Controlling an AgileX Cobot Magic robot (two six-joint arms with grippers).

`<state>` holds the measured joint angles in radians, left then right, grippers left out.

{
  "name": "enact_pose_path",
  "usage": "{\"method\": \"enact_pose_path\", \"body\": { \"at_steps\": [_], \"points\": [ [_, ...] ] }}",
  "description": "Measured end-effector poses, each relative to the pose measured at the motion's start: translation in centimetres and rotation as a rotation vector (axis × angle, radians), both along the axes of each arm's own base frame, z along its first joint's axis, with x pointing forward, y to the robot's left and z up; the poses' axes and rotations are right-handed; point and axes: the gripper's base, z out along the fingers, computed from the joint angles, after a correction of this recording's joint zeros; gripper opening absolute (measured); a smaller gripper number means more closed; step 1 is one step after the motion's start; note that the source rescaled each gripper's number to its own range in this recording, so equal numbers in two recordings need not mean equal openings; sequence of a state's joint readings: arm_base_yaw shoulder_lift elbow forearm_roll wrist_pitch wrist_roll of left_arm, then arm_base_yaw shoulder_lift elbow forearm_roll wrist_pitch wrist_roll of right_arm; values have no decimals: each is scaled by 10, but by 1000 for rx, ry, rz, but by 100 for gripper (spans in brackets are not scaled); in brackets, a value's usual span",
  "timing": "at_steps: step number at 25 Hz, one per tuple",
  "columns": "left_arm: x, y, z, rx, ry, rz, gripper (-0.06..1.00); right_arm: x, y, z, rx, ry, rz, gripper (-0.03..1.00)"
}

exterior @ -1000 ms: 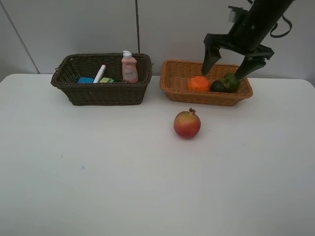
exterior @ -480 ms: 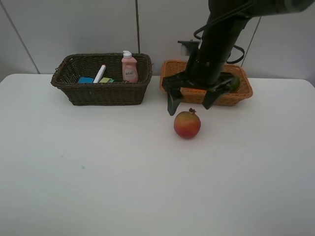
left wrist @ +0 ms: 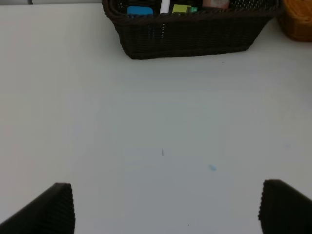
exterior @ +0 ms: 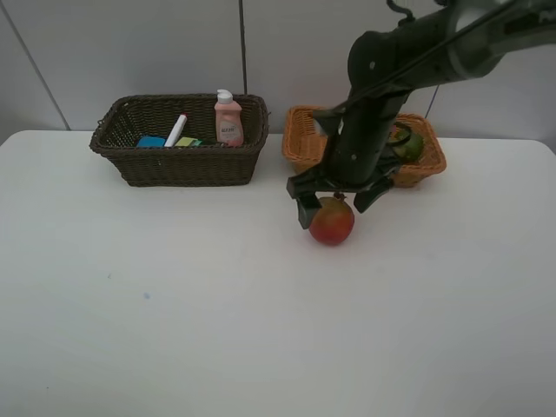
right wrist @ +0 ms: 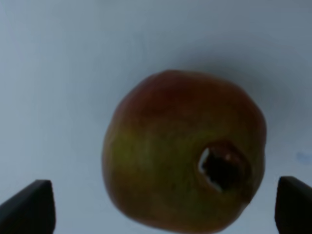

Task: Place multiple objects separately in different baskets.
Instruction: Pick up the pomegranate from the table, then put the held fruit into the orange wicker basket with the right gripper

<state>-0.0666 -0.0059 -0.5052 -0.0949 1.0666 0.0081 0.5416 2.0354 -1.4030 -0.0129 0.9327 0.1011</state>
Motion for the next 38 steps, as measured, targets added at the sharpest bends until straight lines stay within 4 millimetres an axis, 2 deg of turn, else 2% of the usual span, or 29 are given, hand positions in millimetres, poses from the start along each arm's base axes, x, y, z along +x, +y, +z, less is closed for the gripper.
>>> {"method": "enact_pose_path", "body": {
  "at_steps": [9,17,19,20,21,22,23,30,32,34,35,36,38],
  "points": [
    [0,0,0,0,0,0,92,8,4,-32,-12,-5,10,100],
    [0,0,0,0,0,0,92,10,4,-52,-32,15,42,100],
    [0,0,0,0,0,0,92,10,4,-54,-39,17,52,93],
    [0,0,0,0,0,0,92,10,4,-54,-39,16,53,83],
    [0,0,0,0,0,0,92,10,4,-54,-40,16,57,68],
    [0,0,0,0,0,0,92,10,4,-54,-42,14,63,49],
    [0,0,0,0,0,0,92,10,3,-54,-43,13,67,44],
    [0,0,0,0,0,0,92,10,2,-53,-56,15,77,45],
    [0,0,0,0,0,0,92,11,3,-41,-56,19,72,45],
    [0,0,0,0,0,0,92,18,7,-17,-37,-16,69,45],
    [0,0,0,0,0,0,92,23,10,0,-18,-51,66,45],
    [0,0,0,0,0,0,92,39,15,33,27,-135,55,45],
    [0,0,0,0,0,0,92,55,16,60,66,-209,36,45]
  ]
}}
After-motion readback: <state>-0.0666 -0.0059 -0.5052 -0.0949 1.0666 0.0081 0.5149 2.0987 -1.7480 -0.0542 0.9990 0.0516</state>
